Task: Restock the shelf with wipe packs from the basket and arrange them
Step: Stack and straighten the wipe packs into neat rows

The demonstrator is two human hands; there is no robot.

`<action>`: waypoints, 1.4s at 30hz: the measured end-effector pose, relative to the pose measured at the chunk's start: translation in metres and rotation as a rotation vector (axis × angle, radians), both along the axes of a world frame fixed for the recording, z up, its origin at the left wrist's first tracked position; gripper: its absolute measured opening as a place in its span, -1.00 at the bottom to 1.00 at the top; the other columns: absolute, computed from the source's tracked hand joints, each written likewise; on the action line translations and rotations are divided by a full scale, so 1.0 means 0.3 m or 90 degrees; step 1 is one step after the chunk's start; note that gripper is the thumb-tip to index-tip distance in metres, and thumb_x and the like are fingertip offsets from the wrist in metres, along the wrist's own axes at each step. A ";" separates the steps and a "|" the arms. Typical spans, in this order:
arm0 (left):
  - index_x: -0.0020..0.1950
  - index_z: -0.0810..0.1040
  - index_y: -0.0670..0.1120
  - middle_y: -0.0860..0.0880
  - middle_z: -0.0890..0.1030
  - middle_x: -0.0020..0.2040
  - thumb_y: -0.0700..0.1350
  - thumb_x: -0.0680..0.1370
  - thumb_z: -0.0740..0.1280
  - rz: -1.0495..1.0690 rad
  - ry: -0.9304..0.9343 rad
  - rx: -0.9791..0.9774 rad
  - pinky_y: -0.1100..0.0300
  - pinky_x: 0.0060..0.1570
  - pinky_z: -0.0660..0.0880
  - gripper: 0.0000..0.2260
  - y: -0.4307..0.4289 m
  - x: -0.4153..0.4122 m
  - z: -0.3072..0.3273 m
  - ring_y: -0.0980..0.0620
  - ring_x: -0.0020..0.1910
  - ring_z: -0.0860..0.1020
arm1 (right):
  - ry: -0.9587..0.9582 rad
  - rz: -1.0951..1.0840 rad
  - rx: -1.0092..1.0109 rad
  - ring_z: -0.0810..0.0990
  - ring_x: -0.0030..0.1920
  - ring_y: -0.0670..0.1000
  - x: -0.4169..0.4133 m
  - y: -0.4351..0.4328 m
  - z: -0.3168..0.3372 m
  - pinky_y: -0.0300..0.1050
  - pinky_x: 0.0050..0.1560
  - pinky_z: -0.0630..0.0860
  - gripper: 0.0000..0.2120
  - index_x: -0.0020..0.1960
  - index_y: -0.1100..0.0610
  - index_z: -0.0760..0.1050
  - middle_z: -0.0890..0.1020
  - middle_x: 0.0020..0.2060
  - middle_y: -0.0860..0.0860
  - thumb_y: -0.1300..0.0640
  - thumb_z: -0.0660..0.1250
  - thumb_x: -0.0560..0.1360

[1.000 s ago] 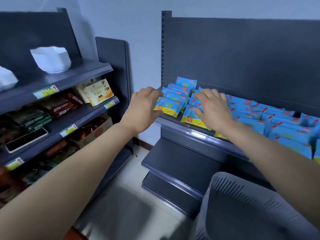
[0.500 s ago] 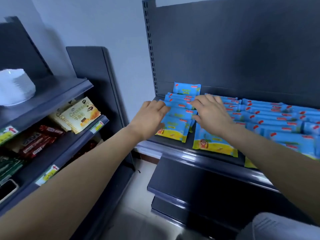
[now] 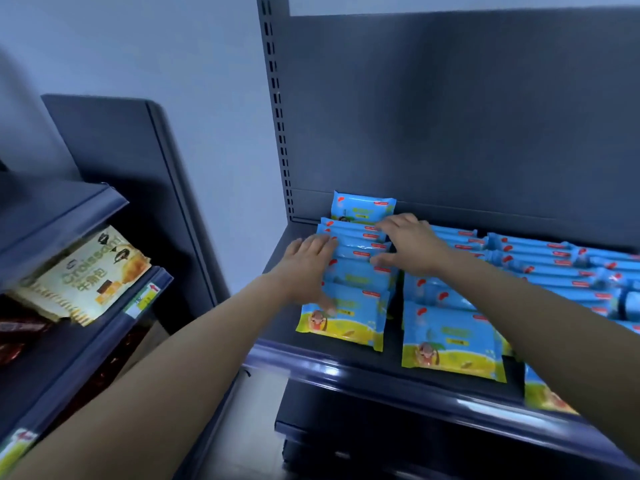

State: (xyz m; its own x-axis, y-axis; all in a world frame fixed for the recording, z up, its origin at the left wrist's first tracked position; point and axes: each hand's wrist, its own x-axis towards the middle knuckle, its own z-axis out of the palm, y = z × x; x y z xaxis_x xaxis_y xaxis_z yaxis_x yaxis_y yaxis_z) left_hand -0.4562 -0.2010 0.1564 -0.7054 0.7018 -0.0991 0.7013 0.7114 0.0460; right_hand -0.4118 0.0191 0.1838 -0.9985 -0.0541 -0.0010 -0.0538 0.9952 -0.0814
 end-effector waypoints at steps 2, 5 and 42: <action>0.53 -0.14 -0.03 -0.03 -0.06 0.53 0.30 0.20 0.48 -0.026 -0.023 -0.002 -0.01 0.45 -0.19 0.14 0.007 -0.039 -0.008 -0.02 0.51 -0.11 | -0.020 -0.029 -0.017 0.15 0.43 0.09 -0.048 0.005 0.001 0.09 0.37 0.18 -0.27 0.46 0.08 0.19 0.28 0.43 0.05 -0.28 0.26 0.45; 0.52 -0.11 0.06 -0.02 0.02 0.49 0.31 0.19 0.48 -0.078 -0.055 -0.011 -0.05 0.43 -0.13 0.10 0.025 -0.072 -0.010 -0.08 0.47 -0.06 | -0.077 -0.073 -0.037 0.12 0.46 0.12 -0.117 -0.004 -0.005 0.09 0.41 0.15 -0.22 0.49 0.08 0.13 0.20 0.48 0.05 -0.31 0.25 0.44; 0.47 -0.06 0.13 -0.04 0.32 0.24 0.26 0.19 0.51 0.051 -0.172 -0.011 0.05 -0.01 0.46 0.04 -0.012 -0.225 0.049 -0.11 0.12 0.48 | -0.359 -0.205 -0.133 0.47 0.25 0.07 -0.346 -0.064 0.000 0.07 0.32 0.38 -0.13 0.30 -0.01 0.42 0.49 0.27 -0.01 -0.58 0.16 0.21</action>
State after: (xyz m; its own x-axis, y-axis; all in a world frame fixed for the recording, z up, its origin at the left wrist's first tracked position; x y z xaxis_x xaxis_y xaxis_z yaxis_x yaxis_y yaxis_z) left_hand -0.5238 -0.2046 0.1711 -0.7049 0.6416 -0.3024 0.6071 0.7662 0.2106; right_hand -0.5155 0.0000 0.1839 -0.8147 0.1896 -0.5481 0.3489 0.9151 -0.2020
